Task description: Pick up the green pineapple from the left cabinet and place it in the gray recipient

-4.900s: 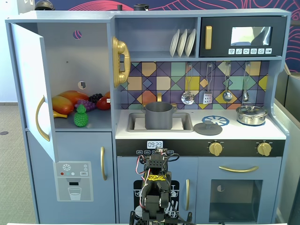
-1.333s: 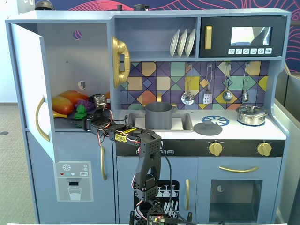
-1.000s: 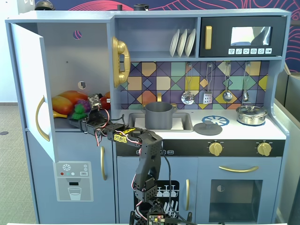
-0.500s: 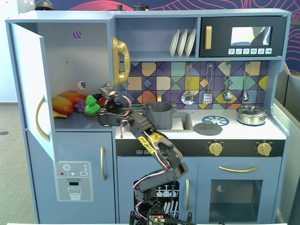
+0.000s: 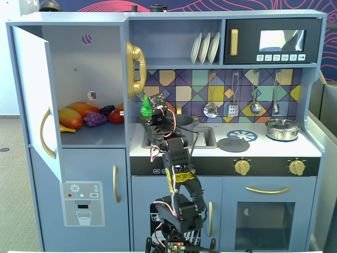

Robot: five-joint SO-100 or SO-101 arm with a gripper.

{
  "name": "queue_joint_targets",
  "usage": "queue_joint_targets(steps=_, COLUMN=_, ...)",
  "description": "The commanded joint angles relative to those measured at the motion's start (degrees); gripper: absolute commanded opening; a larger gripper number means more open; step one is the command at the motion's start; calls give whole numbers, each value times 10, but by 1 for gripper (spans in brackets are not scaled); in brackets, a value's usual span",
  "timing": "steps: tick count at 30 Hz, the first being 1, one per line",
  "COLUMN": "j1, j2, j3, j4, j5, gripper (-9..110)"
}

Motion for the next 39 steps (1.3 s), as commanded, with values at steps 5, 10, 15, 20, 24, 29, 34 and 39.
queue_joint_targets(steps=5, j1=155, j2=-134, j3=-15, j4=-157, j5=34, gripper=0)
queue_joint_targets(steps=10, j1=166, j2=-250, j3=-64, j4=-235, j5=41, gripper=0)
queue_joint_targets(steps=15, j1=176, j2=-345, j3=-105, j4=-275, j5=58, gripper=0)
queue_joint_targets(steps=20, j1=193, j2=-416, j3=-136, j4=-302, j5=69, gripper=0)
queue_joint_targets(steps=24, j1=195, j2=-439, j3=-140, j4=-310, j5=68, gripper=0)
queue_joint_targets(steps=29, j1=205, j2=-455, j3=-140, j4=-311, j5=76, gripper=1)
queue_joint_targets(steps=34, j1=212, j2=-471, j3=-134, j4=-337, j5=126, gripper=24)
queue_joint_targets(steps=39, j1=214, j2=-476, j3=-135, j4=-329, j5=126, gripper=32)
